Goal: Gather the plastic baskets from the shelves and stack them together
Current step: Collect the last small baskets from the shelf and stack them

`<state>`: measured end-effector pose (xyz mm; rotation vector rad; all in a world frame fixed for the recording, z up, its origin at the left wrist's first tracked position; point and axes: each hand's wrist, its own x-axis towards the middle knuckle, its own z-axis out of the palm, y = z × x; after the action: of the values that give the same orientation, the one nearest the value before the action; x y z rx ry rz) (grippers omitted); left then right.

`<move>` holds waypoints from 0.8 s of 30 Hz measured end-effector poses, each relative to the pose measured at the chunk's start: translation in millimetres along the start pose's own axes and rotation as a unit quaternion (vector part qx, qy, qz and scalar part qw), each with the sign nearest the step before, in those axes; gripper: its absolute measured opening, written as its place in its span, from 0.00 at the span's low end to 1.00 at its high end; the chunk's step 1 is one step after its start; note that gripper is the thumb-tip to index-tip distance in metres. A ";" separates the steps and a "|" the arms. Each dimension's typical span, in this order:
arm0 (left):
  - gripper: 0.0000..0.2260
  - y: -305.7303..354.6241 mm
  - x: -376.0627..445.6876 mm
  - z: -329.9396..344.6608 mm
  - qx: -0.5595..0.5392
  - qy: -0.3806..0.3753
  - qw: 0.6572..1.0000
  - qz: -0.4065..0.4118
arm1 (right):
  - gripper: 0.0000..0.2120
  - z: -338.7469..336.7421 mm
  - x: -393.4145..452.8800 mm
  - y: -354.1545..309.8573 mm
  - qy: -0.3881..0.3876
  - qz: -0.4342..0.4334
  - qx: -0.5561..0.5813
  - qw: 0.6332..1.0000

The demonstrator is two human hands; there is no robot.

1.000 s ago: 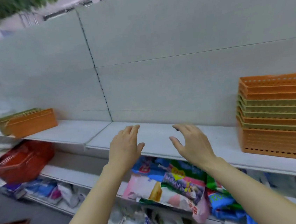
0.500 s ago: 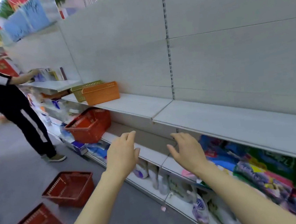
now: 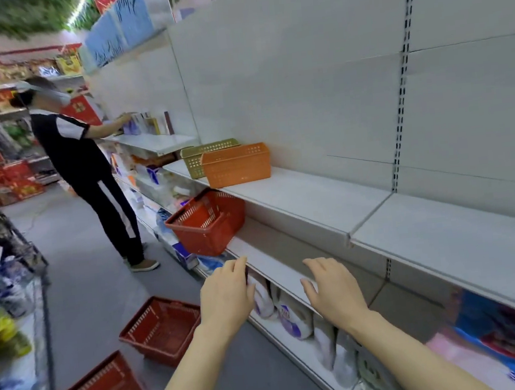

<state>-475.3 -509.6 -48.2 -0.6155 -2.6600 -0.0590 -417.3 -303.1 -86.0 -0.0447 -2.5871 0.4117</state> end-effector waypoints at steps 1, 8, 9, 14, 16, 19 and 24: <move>0.24 -8.3 13.1 6.8 0.003 -0.001 1.000 -0.002 | 0.15 10.6 14.7 0.4 -0.003 -0.004 0.003 1.000; 0.22 -56.5 92.9 51.3 0.024 -0.007 0.999 -0.034 | 0.13 64.1 107.7 5.7 0.000 -0.030 -0.006 1.000; 0.22 -63.3 100.6 57.3 0.022 -0.012 0.999 -0.038 | 0.13 71.6 118.9 5.8 -0.001 -0.036 -0.009 0.999; 0.21 -96.6 139.2 77.2 0.008 -0.014 0.999 -0.052 | 0.18 103.3 171.1 1.9 -0.001 -0.037 -0.010 0.999; 0.21 -115.2 160.8 88.3 -0.009 -0.026 0.998 -0.053 | 0.17 119.1 191.8 -2.0 0.005 -0.037 -0.010 0.999; 0.20 -139.8 201.6 106.3 -0.043 -0.026 0.997 -0.052 | 0.17 138.9 223.4 -8.1 0.016 -0.026 -0.013 0.999; 0.20 -178.6 278.7 128.9 -0.072 -0.019 0.997 -0.032 | 0.14 171.0 279.3 -14.3 0.031 0.012 -0.018 0.999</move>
<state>-829.3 -539.0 -46.4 -0.5828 -2.7282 -0.2631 -743.6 -334.2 -86.1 -0.0998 -2.5349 0.3658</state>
